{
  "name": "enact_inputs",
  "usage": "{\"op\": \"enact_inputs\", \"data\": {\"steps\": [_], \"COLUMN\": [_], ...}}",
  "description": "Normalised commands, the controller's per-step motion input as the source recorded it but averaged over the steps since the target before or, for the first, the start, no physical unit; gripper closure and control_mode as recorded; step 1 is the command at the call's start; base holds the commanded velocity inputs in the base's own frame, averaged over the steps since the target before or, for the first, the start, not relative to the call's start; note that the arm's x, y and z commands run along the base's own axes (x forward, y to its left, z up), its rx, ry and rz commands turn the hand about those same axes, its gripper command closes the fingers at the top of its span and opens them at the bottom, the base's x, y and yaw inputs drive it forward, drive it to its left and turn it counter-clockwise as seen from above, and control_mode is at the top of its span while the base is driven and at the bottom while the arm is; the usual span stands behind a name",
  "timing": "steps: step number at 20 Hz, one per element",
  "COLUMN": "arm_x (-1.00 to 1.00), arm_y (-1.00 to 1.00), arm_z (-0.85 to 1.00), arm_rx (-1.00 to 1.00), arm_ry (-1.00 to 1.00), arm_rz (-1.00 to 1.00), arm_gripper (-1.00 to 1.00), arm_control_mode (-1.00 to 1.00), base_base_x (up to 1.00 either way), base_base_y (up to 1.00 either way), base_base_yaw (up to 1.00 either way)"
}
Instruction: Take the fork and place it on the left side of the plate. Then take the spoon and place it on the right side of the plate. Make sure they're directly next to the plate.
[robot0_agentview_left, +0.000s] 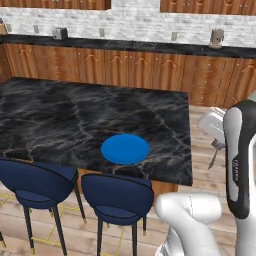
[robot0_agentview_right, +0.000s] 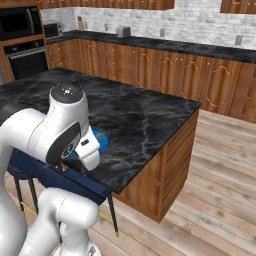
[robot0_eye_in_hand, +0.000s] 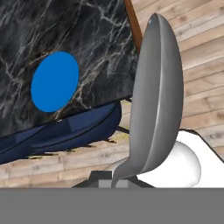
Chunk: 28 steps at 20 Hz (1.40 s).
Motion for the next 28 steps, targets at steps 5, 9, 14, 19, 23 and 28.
{"op": "enact_inputs", "data": {"steps": [5, 9, 14, 19, 23, 28], "arm_x": [0.63, 0.89, 0.63, 0.4, 0.32, 0.32], "arm_y": [0.16, 0.0, 0.0, 0.0, 0.0, 0.0], "arm_z": [-0.01, -0.29, -0.64, -0.65, -0.46, -0.46], "arm_rx": [-0.07, -0.01, -0.05, -0.02, 0.0, 0.0], "arm_ry": [0.34, 0.33, 0.22, 0.05, -0.1, -0.16], "arm_rz": [0.0, 0.0, 0.0, 0.0, 0.02, 0.04], "arm_gripper": [1.0, 1.0, 1.0, 1.0, 1.0, 1.0], "arm_control_mode": [-1.0, -1.0, -1.0, -1.0, -1.0, -1.0], "base_base_x": [0.0, 0.0, 0.0, 0.0, 0.0, 0.0], "base_base_y": [0.0, 0.0, 0.0, 0.0, 0.0, 0.0], "base_base_yaw": [0.0, 0.0, 0.0, 0.0, 0.0, 0.0]}}
